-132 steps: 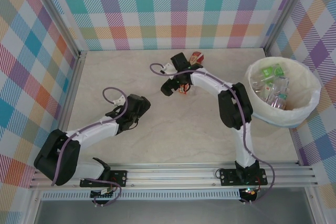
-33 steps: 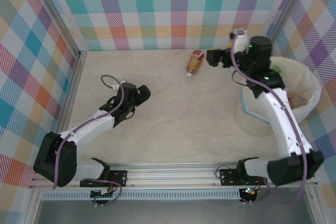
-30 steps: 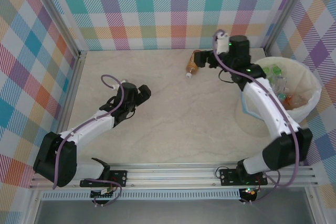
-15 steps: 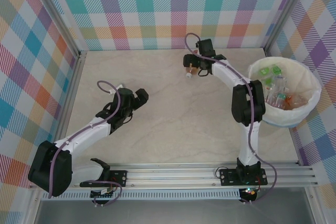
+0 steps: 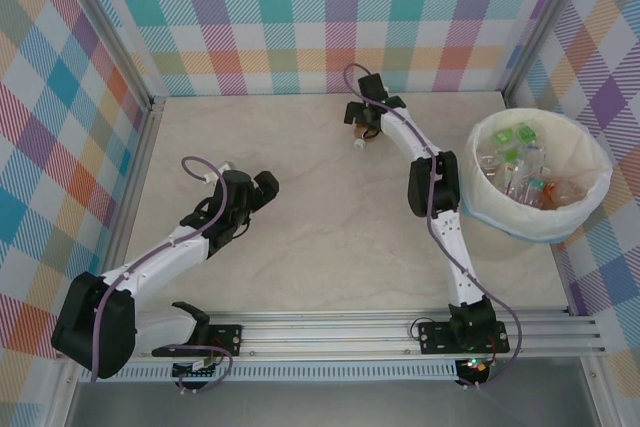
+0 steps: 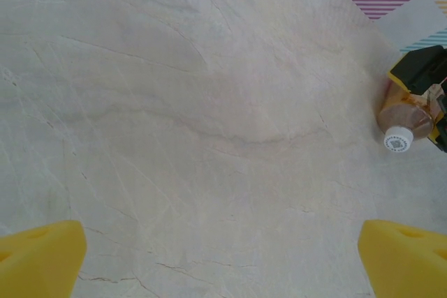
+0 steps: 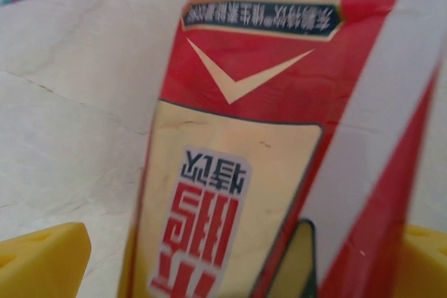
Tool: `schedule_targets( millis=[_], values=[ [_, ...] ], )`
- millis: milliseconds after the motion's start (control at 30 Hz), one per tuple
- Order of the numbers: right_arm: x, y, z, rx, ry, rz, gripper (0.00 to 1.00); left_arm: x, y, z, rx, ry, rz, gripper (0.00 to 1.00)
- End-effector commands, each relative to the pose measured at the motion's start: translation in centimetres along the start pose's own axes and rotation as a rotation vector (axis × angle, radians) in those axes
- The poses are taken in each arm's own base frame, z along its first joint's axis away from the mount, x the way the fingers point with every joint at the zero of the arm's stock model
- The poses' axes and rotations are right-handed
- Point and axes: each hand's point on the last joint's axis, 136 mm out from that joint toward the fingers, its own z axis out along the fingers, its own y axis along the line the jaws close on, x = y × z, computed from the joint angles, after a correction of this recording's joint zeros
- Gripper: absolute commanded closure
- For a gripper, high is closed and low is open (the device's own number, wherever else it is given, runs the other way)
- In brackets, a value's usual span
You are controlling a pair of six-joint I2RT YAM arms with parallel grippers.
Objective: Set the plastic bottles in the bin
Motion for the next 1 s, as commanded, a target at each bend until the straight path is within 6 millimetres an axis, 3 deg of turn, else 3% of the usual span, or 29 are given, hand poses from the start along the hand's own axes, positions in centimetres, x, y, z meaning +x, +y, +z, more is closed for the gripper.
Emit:
schedule_targets(
  millis=[0,200,367,567,833,967],
  values=[
    [-0.6,-0.1,-1.6,0.019,0.005,-0.012,0.06,-0.2,1.1,-0.1,-0.02,-0.02,-0.023,0.0],
    [-1.3,0.8,-4.1,-0.052,-0.041,-0.046,0.28,0.0,1.3,-0.1,-0.014,-0.019,-0.026,0.0],
    [-2.4,2.5,-8.8,-0.2,-0.125,-0.069,0.38,-0.4,1.0,-0.4,-0.004,-0.031,0.01,0.0],
    [-2.7,4.9,-16.2,-0.441,-0.249,-0.18,0.41,-0.7,0.7,-0.8,0.014,-0.037,0.018,0.0],
    [-2.7,6.0,-27.1,-0.647,-0.423,-0.32,0.43,-0.2,0.8,-0.8,0.032,-0.023,-0.008,0.0],
    [-2.5,5.4,-31.5,-0.66,-0.459,-0.362,0.45,-0.2,0.4,-0.9,0.049,-0.02,-0.012,0.0]
  ],
)
